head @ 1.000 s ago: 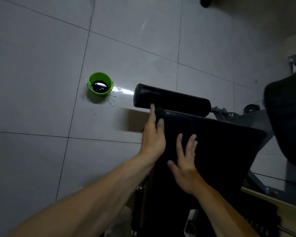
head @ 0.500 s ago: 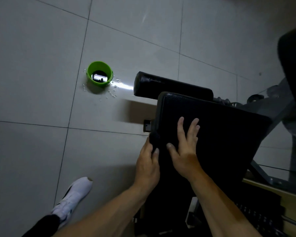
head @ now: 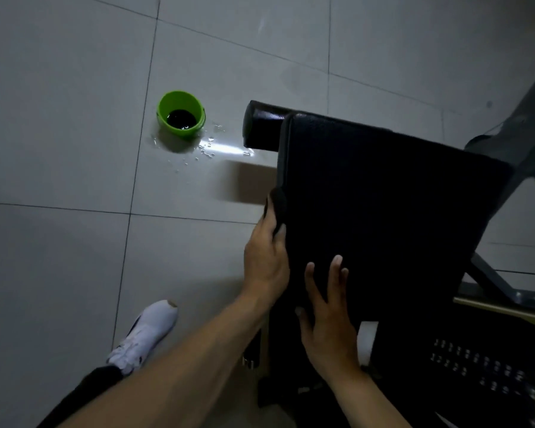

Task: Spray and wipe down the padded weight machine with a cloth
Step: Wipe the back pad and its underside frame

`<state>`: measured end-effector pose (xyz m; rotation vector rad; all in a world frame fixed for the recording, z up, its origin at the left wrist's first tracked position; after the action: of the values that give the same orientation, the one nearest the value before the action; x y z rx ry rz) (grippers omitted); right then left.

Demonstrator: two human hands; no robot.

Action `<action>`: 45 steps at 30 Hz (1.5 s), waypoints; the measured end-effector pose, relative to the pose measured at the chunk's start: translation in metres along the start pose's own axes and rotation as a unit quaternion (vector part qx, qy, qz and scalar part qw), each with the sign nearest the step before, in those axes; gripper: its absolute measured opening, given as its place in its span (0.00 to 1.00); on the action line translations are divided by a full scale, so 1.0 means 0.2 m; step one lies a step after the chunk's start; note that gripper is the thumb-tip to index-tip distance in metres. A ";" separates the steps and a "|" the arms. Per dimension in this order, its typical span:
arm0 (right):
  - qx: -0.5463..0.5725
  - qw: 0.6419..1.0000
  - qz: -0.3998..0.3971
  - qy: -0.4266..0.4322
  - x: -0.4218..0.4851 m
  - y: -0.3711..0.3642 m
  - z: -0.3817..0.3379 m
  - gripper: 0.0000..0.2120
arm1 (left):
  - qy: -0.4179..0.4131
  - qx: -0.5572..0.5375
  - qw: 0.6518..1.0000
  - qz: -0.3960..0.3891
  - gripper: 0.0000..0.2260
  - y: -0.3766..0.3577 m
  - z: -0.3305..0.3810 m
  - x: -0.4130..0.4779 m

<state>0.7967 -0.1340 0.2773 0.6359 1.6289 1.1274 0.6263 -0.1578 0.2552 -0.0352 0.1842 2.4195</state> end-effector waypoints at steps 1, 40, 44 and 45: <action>0.005 1.000 0.003 0.008 0.01 0.00 0.01 0.42 | 0.002 0.004 1.000 -0.009 0.24 -0.01 -0.03 -0.10; 0.090 0.994 0.058 -0.007 -0.21 -0.32 0.33 0.33 | 0.033 0.037 0.999 0.012 0.24 -0.08 -0.26 -0.91; 0.104 0.993 0.045 0.043 -0.24 -0.32 0.43 0.34 | 0.042 0.019 0.999 -0.028 0.24 -0.08 -0.23 -1.13; 0.092 0.994 0.042 0.051 -0.27 -0.33 0.45 0.35 | 0.052 0.017 0.998 -0.017 0.23 -0.08 -0.22 -1.08</action>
<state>0.9058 -0.1736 0.2372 0.7821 1.8229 1.0942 0.7988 -0.2928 0.2257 -0.1481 0.2709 2.3813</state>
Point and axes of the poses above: each hand's wrist, its own x-axis towards the middle knuckle, its own y-axis out of the back of the hand, z = x × y, the point moved 5 cm from there along x, towards the middle knuckle, and after that the axes turned 15 degrees about -y, right-handed, at the moved point
